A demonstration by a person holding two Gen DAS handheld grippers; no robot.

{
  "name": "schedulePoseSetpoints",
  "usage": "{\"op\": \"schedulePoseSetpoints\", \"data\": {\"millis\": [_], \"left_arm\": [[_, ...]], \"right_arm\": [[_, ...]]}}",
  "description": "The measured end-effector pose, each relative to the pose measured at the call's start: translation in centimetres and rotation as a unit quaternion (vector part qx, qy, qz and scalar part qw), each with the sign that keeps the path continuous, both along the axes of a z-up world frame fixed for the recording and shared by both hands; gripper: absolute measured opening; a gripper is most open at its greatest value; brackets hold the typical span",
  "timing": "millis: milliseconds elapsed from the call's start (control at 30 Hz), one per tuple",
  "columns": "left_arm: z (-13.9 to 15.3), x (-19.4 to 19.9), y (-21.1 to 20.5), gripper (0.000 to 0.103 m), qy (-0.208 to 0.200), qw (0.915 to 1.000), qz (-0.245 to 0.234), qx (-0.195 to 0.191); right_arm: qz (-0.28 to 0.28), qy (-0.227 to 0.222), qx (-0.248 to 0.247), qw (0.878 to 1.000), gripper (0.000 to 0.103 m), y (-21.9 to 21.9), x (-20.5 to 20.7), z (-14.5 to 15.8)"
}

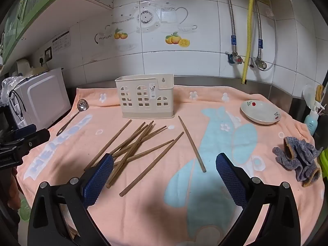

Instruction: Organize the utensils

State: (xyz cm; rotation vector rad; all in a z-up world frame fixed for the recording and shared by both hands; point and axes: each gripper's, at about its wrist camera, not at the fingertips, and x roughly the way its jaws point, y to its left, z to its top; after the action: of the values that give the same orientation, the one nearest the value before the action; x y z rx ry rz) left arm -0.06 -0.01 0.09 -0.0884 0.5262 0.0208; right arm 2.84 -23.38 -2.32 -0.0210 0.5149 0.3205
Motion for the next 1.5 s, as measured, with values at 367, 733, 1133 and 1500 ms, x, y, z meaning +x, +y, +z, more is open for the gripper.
{"op": "schedulePoseSetpoints", "data": {"millis": [367,733,1133,1500], "left_arm": [[-0.5,0.0,0.1,0.098,0.0,1.0,0.007,-0.004],[-0.5,0.1,0.2,0.098,0.005,1.0,-0.001,-0.006],[-0.8,0.3,-0.3,0.098,0.009,0.9999,-0.007,-0.004],[-0.9,0.1,-0.5,0.098,0.008,0.9999,-0.006,-0.004]], "right_arm": [[0.001,-0.007,-0.001,1.0,0.097,0.1,-0.5,0.2],[0.001,-0.006,-0.002,1.0,0.097,0.3,-0.4,0.4],[0.002,-0.006,-0.002,1.0,0.097,0.4,-0.5,0.5],[0.003,-0.006,0.0,1.0,0.097,0.5,-0.6,0.4]]}}
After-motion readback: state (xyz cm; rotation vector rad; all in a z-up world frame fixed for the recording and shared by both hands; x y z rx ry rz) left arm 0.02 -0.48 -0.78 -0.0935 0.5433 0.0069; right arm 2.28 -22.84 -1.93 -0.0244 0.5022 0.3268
